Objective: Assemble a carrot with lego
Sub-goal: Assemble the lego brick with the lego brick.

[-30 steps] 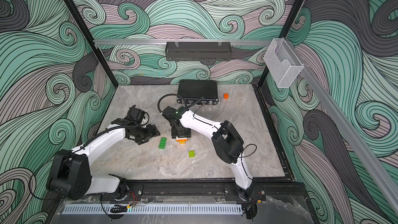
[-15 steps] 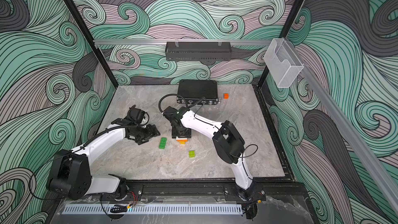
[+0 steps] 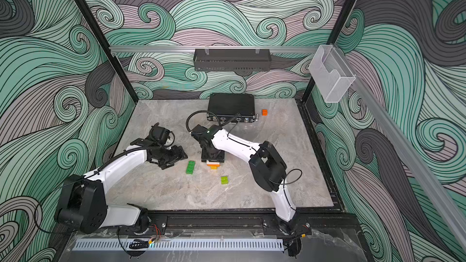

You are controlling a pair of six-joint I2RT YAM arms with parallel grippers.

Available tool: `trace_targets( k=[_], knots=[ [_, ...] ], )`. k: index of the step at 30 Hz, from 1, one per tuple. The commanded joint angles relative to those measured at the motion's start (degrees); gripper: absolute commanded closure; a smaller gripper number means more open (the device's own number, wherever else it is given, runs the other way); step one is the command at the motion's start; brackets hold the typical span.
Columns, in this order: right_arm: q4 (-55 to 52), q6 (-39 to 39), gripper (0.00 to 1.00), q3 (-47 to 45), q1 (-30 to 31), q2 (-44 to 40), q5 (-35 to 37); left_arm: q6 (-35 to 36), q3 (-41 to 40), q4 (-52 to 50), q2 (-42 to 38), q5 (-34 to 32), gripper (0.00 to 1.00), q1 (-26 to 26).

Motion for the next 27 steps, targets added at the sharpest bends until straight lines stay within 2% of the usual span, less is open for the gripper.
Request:
trace_targets(
  k=[1, 12, 23, 27],
  knots=[
    [-2.9, 1.5, 0.51, 2.0, 0.5, 0.6, 2.0, 0.2, 1.2, -0.2, 0.3, 0.2, 0.2, -0.3],
    [-1.2, 2.2, 0.49, 0.9, 0.7, -1.5, 3.5, 0.0, 1.0, -0.1, 0.0, 0.1, 0.2, -0.3],
    [0.9, -4.8, 0.51, -4.8, 0.9, -5.6, 3.8, 0.0, 1.0, -0.2, -0.1, -0.1, 0.2, -0.2],
    [1.5, -6.9, 0.51, -3.9, 1.0, -5.2, 3.4, -0.1, 1.1, 0.0, 0.4, -0.1, 0.2, -0.2]
  ],
)
